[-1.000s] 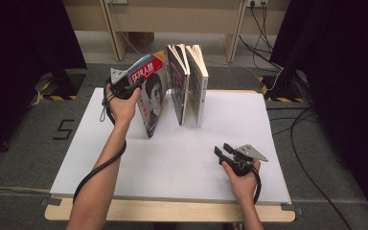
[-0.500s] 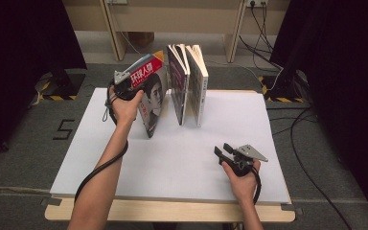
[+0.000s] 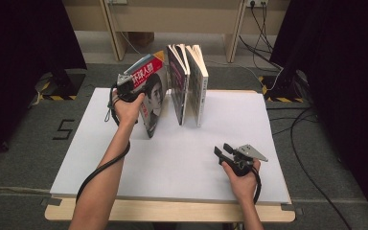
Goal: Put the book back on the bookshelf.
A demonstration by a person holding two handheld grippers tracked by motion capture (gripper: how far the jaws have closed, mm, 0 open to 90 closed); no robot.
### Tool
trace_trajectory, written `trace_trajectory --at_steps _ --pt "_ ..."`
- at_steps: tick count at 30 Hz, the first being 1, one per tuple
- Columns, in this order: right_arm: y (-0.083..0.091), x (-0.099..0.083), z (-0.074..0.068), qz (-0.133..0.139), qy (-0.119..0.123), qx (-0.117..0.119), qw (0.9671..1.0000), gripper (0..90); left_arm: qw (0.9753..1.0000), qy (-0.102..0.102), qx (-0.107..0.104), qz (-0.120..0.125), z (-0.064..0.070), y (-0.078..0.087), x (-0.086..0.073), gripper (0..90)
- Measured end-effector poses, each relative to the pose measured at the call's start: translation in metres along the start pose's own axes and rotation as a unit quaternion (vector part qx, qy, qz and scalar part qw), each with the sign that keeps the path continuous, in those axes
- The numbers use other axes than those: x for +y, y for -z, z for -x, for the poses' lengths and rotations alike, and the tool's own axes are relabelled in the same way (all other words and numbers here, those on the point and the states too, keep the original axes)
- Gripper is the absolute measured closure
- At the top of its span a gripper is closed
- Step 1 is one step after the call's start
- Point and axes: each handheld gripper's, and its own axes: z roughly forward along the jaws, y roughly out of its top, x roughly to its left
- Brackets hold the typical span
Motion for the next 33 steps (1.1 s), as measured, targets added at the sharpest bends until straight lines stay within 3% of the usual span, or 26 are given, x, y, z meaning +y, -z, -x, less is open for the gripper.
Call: trace_trajectory --at_steps 2,4,6,7,8,9,11,13,15,16,17,19,20,23,27,33 --pt "0.000 0.000 0.000 0.000 0.000 0.000 1.0000 52.3 1.0000 0.002 -0.008 0.000 0.002 0.001 0.002 86.1" --pt "0.000 0.000 0.000 -0.001 0.000 0.001 1.0000 52.2 0.9998 -0.015 -0.012 0.008 0.008 0.005 0.004 86.3" --pt "0.000 0.000 0.000 -0.001 0.000 0.001 1.0000 52.2 0.9997 -0.018 -0.014 0.012 0.009 0.007 0.005 86.3" --pt "0.000 0.000 0.001 -0.001 0.000 0.002 1.0000 52.2 0.9993 -0.020 -0.014 0.030 0.010 0.010 0.007 86.4" --pt "0.000 0.000 0.001 -0.001 0.000 0.002 1.0000 52.2 0.9993 -0.020 -0.014 0.030 0.010 0.010 0.007 86.4" --pt "0.000 0.000 0.001 -0.001 0.000 0.002 1.0000 52.2 0.9983 -0.017 -0.019 0.052 0.009 0.013 0.010 86.4" --pt "0.000 0.000 0.001 -0.001 0.000 0.002 1.0000 52.2 0.9978 -0.012 -0.023 0.062 0.008 0.014 0.011 86.4" --pt "-0.001 0.000 0.001 -0.001 -0.001 0.002 1.0000 52.2 0.9950 0.007 -0.030 0.095 0.006 0.018 0.014 86.3" --pt "-0.001 0.000 0.001 -0.002 -0.004 0.003 1.0000 52.2 0.9938 0.000 -0.020 0.110 0.005 0.018 0.014 86.3" --pt "-0.001 0.000 0.001 -0.002 -0.004 0.003 1.0000 52.2 0.9938 0.000 -0.020 0.110 0.005 0.018 0.014 86.3" --pt "-0.001 0.000 0.001 -0.002 -0.003 0.002 1.0000 52.2 0.9937 -0.011 -0.003 0.112 0.005 0.016 0.011 86.2" --pt "-0.001 0.000 0.001 -0.002 -0.002 0.002 1.0000 52.2 0.9937 -0.011 0.004 0.111 0.003 0.014 0.008 86.2" --pt "0.000 0.000 0.001 -0.002 -0.001 0.002 1.0000 52.2 0.9938 -0.008 0.021 0.109 0.000 0.010 0.001 86.1" --pt "0.000 0.000 0.001 -0.002 -0.004 0.002 1.0000 52.2 0.9931 -0.006 0.030 0.113 -0.003 0.007 -0.006 85.9" --pt "0.000 0.000 0.002 -0.001 -0.007 0.003 1.0000 52.1 0.9920 -0.012 0.034 0.121 -0.006 0.006 -0.012 84.6" --pt "0.000 0.000 0.001 -0.004 -0.006 0.003 1.0000 52.2 0.9916 0.005 0.002 0.130 -0.001 0.011 -0.003 84.9"
